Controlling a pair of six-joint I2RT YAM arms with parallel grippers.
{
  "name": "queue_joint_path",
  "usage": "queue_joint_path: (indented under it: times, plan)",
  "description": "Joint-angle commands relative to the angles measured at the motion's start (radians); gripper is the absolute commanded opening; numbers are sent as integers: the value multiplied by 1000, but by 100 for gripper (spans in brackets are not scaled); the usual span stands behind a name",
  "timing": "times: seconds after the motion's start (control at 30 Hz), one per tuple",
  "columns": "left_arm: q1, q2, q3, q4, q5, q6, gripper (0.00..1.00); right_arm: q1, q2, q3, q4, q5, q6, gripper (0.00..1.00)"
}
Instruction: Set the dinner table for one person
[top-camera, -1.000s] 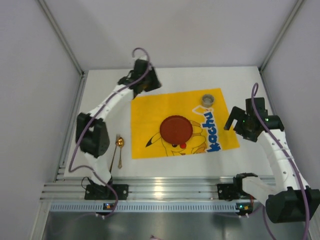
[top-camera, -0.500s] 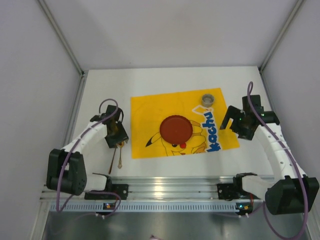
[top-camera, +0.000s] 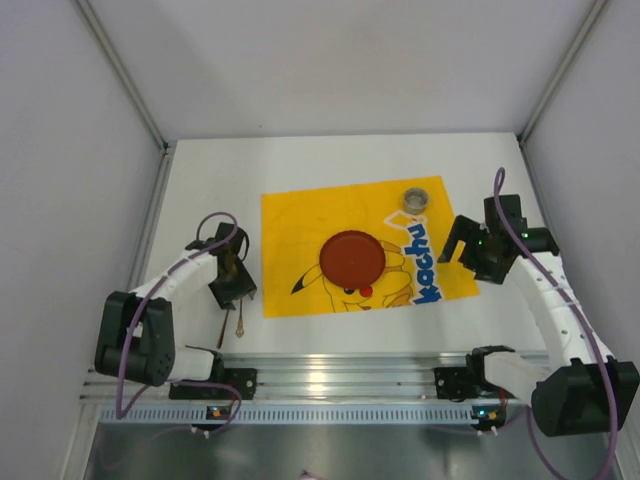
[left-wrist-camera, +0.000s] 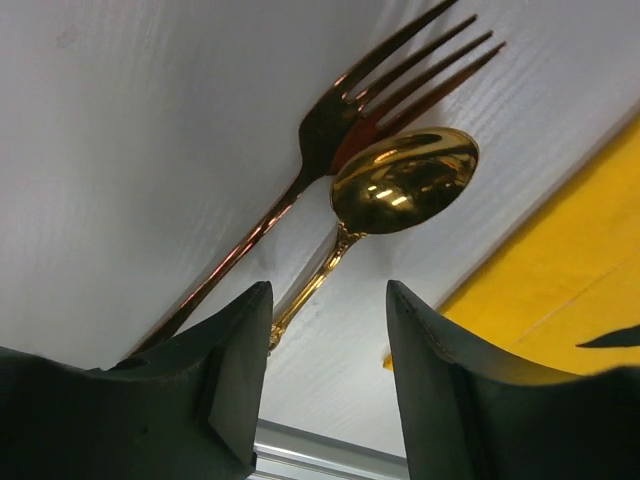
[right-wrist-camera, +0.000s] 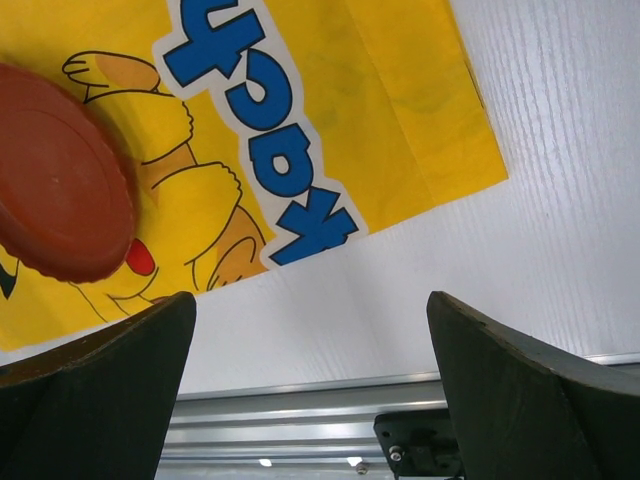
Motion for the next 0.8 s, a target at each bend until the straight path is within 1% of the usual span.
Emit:
queue_joint_path:
  times: [0.0,0.1,0.17,0.2,0.33,0.4,0.43,0.5,0.53,0.57,0.7,0.77]
  plan:
    - [9,43,3,68,-50,-15,54,12,-42,-2,22,-2,-5,100]
    - [15,80,4,97,-57,0,51,11,-56,-2,15,1,-5,100]
    - [21,91,-8,110,-64,3,47,11,-62,-4,4,6,-2,100]
    - [23,91,-15,126,-66,4,43,11,-70,-5,1,11,-4,100]
    - [31,85,-55,163,-64,1,35,12,-86,-14,-11,25,-4,100]
    - [32,88,-65,180,-72,3,29,11,-93,-17,-17,28,-2,100]
    - [35,100,-68,191,-75,9,24,12,-93,-19,-21,29,-2,100]
    - [38,112,-66,200,-80,18,19,11,-94,-20,-24,29,-2,100]
    - [38,118,-56,202,-80,24,12,11,-97,-20,-27,29,-2,100]
    - [38,122,-46,194,-77,29,10,11,-94,-17,-30,29,-2,100]
    - [38,74,20,144,-90,63,1,11,-96,3,-33,18,-4,100]
    - [37,33,92,104,-94,93,0,11,-93,22,-33,11,-7,100]
